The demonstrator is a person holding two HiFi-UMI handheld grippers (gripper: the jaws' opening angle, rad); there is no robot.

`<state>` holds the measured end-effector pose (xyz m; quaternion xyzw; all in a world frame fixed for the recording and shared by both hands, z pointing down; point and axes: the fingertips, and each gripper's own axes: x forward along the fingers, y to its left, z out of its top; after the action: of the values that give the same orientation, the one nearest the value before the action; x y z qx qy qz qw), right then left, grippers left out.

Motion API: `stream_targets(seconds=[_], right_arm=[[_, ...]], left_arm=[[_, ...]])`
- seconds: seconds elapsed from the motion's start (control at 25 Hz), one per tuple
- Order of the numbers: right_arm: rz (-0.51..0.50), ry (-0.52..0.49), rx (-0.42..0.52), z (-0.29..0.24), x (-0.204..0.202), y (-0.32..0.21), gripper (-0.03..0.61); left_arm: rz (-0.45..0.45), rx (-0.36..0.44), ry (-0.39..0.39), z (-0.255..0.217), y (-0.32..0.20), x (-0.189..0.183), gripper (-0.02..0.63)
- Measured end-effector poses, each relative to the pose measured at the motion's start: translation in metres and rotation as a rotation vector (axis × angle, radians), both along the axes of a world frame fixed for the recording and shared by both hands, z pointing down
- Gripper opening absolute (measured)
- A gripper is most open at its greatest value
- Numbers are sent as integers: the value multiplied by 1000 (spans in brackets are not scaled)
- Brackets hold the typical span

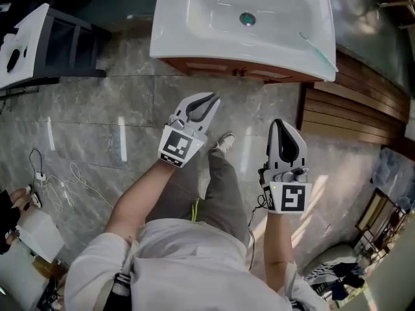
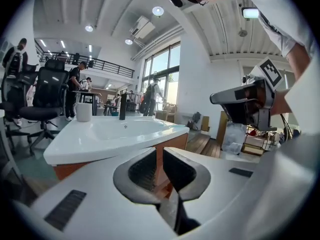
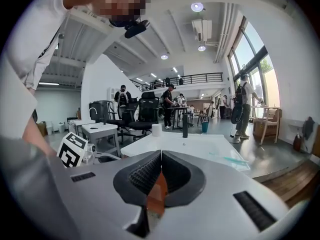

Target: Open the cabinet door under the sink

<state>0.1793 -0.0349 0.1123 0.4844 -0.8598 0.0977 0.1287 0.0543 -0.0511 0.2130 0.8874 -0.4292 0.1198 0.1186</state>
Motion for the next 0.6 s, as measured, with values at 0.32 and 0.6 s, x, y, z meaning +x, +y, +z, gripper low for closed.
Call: stream_targets(seconds=[0.32, 0.6], right_arm=[[4, 2, -12, 127, -5, -28, 32], [-21, -5, 1, 204, -6, -36, 32]], left_arm=[[14, 5, -9, 126, -28, 14, 60], [12, 10, -18, 204, -41, 30, 75]])
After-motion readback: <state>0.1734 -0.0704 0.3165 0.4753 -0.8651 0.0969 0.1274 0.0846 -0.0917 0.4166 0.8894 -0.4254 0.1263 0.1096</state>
